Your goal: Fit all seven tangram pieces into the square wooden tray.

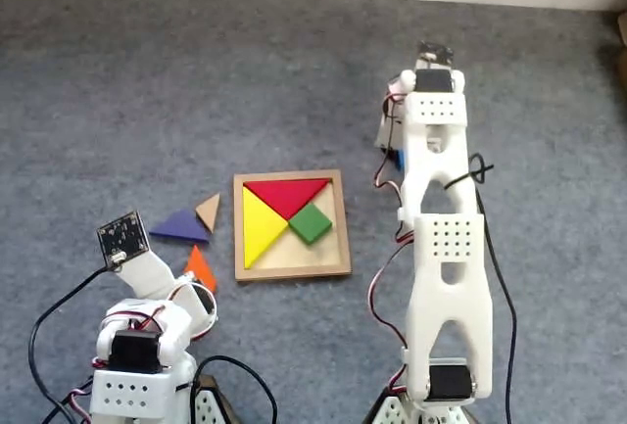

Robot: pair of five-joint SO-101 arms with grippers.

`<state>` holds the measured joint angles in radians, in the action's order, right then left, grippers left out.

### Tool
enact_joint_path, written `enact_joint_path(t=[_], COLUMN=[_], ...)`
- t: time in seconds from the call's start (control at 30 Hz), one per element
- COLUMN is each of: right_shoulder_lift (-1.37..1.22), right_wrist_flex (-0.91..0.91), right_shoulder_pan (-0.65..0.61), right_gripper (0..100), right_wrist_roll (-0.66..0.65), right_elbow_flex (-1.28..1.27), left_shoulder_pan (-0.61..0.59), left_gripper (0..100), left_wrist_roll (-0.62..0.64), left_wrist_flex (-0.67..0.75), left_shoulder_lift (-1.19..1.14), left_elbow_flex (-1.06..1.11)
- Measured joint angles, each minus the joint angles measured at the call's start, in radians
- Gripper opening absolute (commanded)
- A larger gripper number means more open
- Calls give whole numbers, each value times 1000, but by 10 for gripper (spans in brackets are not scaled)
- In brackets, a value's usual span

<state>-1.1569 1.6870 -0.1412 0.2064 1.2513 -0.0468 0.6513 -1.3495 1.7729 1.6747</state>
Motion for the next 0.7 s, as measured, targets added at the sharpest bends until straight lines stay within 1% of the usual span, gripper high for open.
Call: enact_joint_path(t=[0.2, 0.33, 0.4, 0.6, 0.7], right_shoulder_lift=[-2, -2, -2, -2, -2], right_wrist_flex=[43, 48, 48, 43, 12], right_shoulder_pan=[3, 17, 17, 15, 15], right_gripper=[98, 205, 242, 243, 243], right_wrist_roll=[0, 0, 2, 2, 2], right_elbow_flex=[49, 129, 150, 160, 160], left_shoulder_pan=[0, 0, 0, 0, 0], left_gripper=[6, 6, 6, 6, 6], left_wrist_roll=[0, 0, 0, 0, 0], left_wrist_flex=[0, 0, 0, 0, 0], left_shoulder_lift=[0, 0, 0, 0, 0], left_elbow_flex=[0, 0, 0, 0, 0])
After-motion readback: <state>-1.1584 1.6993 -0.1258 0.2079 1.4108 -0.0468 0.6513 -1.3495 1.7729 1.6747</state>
